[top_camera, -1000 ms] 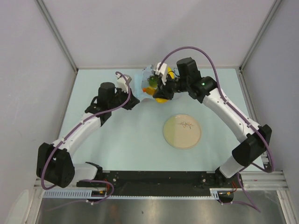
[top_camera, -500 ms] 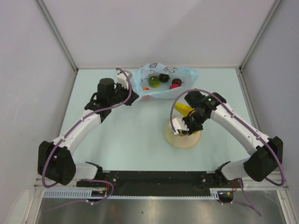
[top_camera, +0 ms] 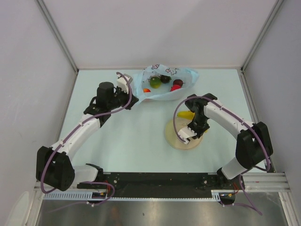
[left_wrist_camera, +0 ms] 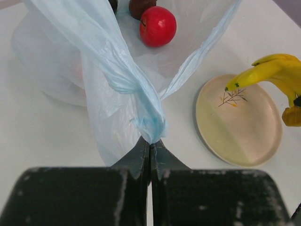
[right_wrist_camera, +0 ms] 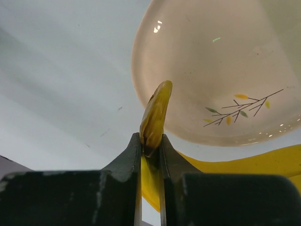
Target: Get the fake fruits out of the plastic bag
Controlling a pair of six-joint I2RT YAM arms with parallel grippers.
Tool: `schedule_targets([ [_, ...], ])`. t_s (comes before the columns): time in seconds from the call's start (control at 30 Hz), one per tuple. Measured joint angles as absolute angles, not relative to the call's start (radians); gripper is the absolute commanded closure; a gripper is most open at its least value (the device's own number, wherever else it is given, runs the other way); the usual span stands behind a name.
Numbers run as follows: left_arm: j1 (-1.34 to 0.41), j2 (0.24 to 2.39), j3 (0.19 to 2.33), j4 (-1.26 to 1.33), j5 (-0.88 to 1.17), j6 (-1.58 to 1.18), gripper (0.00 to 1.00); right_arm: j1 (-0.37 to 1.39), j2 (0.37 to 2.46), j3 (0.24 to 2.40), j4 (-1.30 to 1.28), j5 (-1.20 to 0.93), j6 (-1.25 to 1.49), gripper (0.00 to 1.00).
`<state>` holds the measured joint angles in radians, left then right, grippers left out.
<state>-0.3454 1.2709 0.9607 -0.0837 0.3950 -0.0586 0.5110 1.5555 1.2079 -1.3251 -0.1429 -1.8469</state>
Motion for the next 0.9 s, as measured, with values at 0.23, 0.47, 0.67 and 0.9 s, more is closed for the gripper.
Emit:
schedule_targets([
  [0.23, -0.337, 1.261, 0.942, -0.084, 0.395, -0.051, 1.00, 0.459, 1.588, 1.208, -1.271, -0.159, -1.943, 1.00],
  [0.47, -0.324, 1.256, 0.928, -0.084, 0.395, -0.051, 1.00, 0.455, 1.636, 1.208, -1.240, -0.170, -1.966, 1.00],
  [0.67, -0.312, 1.249, 0.927, -0.084, 0.395, -0.051, 1.00, 0.463, 1.686, 1.208, -1.240, -0.162, -1.969, 0.99],
  [0.9, -0.290, 1.234, 0.911, -0.084, 0.395, -0.052, 1.00, 0.466, 1.733, 1.209, -1.222, -0.131, -1.969, 0.97],
])
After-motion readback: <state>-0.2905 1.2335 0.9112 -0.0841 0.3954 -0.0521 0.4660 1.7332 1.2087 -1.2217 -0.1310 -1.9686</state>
